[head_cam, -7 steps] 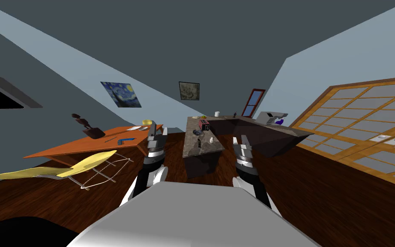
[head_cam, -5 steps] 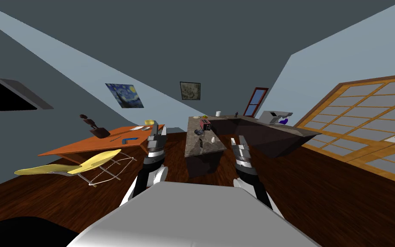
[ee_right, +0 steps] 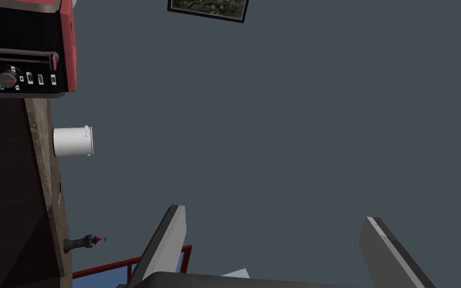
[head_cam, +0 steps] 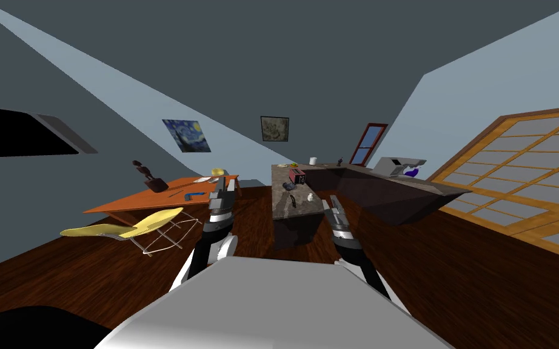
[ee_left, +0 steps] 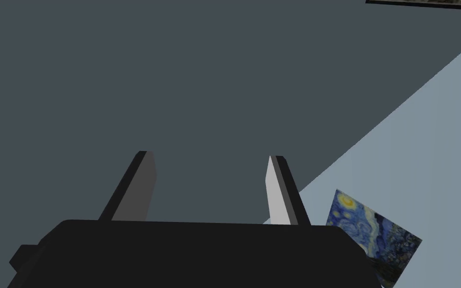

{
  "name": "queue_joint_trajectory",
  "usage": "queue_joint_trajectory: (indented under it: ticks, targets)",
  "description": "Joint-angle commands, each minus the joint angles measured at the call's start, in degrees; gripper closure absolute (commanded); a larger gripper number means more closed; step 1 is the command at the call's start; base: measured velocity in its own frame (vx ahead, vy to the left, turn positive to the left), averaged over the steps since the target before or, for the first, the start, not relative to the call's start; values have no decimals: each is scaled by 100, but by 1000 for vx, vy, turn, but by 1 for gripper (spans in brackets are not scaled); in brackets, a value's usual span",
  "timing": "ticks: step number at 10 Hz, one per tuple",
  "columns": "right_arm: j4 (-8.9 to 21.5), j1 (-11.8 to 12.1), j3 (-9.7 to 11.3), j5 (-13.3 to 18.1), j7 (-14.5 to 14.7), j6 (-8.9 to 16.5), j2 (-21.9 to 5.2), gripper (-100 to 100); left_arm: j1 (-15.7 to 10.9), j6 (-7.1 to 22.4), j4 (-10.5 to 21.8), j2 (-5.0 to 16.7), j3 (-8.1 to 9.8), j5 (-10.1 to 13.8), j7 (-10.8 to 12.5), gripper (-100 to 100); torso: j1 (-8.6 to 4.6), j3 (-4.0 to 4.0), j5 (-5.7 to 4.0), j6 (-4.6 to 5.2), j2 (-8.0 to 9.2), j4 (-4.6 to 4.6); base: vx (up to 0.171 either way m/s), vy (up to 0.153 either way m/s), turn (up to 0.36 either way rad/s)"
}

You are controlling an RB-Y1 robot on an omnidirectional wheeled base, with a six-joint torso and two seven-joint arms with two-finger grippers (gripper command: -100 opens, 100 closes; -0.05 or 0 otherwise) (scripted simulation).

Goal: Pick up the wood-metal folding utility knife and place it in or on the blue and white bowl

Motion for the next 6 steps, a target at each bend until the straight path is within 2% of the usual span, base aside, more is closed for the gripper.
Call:
queue_joint_trajectory:
  ticks: [1, 2, 5, 6]
  targets:
    - [102, 61, 97, -101, 41, 102, -286, -100, 0, 0, 0, 0, 0, 0, 0, 0, 0, 0, 0, 0, 0, 0, -27, 111, 57]
    - [102, 61, 97, -101, 41, 102, -341, -100, 0, 0, 0, 0, 0, 0, 0, 0, 2, 1, -1, -1, 3, 0, -23, 93, 25]
    - [310, 184, 278, -302, 126, 310, -858, -100, 0, 0, 0, 0, 0, 0, 0, 0, 1, 3, 0, 0, 6, 1, -31, 132, 53]
    - [310, 184, 278, -302, 126, 310, -988, -100, 0, 0, 0, 0, 0, 0, 0, 0, 17, 3, 2, -1, 5, 1, -27, 129, 17]
